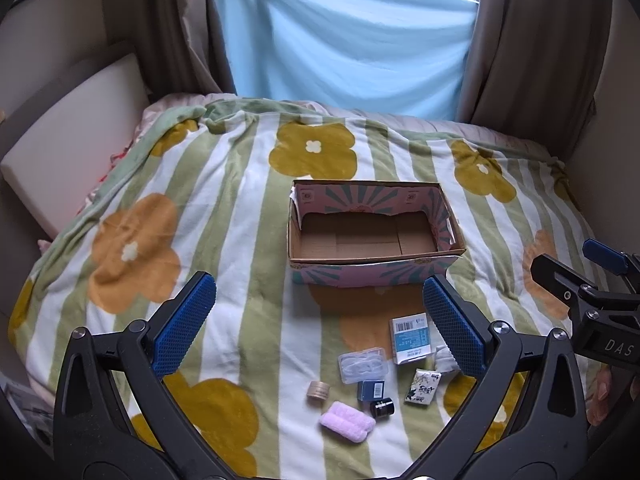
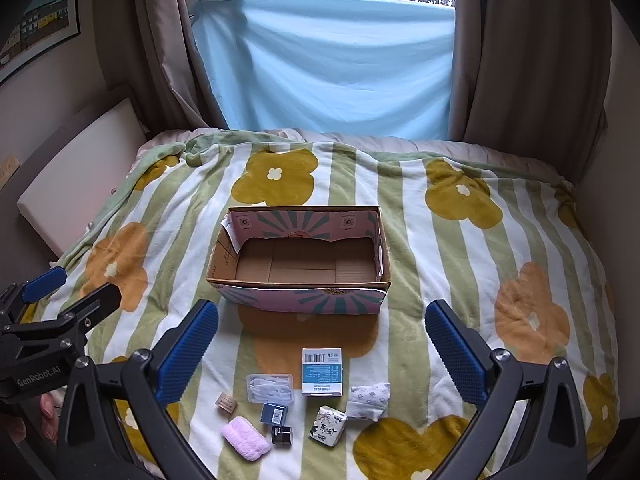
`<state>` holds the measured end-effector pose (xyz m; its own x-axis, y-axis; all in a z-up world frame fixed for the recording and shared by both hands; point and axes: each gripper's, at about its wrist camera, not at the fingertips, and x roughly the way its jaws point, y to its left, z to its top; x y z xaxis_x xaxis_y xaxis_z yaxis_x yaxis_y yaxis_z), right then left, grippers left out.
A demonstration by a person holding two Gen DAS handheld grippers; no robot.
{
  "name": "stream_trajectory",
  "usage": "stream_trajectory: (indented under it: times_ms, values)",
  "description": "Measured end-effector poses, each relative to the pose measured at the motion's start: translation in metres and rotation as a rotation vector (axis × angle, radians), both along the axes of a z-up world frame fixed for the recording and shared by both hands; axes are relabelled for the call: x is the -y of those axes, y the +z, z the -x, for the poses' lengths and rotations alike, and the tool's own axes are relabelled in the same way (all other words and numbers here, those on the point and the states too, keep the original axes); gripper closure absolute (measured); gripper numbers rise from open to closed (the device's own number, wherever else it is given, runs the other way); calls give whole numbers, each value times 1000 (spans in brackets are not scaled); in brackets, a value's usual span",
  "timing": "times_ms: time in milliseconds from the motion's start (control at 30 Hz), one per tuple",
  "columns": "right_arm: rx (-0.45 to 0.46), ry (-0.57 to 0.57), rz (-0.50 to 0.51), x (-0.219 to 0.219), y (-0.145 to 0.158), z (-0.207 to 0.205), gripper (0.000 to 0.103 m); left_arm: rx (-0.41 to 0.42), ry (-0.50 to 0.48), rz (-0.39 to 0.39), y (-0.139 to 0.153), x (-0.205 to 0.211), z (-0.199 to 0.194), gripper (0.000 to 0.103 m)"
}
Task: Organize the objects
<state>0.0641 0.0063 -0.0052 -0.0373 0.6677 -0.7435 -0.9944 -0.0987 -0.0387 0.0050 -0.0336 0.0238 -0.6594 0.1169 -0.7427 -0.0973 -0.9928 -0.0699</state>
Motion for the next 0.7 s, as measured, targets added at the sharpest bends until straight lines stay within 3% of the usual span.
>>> stream_trajectory:
  times_ms: [200, 433, 533, 700]
  values:
    - [9, -23, 18, -3, 6, -3, 1, 34, -43, -41, -1, 1, 1, 0]
    - [16, -62, 44, -12, 8, -21, 1, 58, -111, -30, -5, 4, 7, 0]
    - [9, -83, 81, -16, -10, -30, 1, 85, -164, -27, -24, -1, 7, 0]
    - [5, -148, 175, -18, -61, -49, 1, 163, -236, 7, -82, -16, -2, 0]
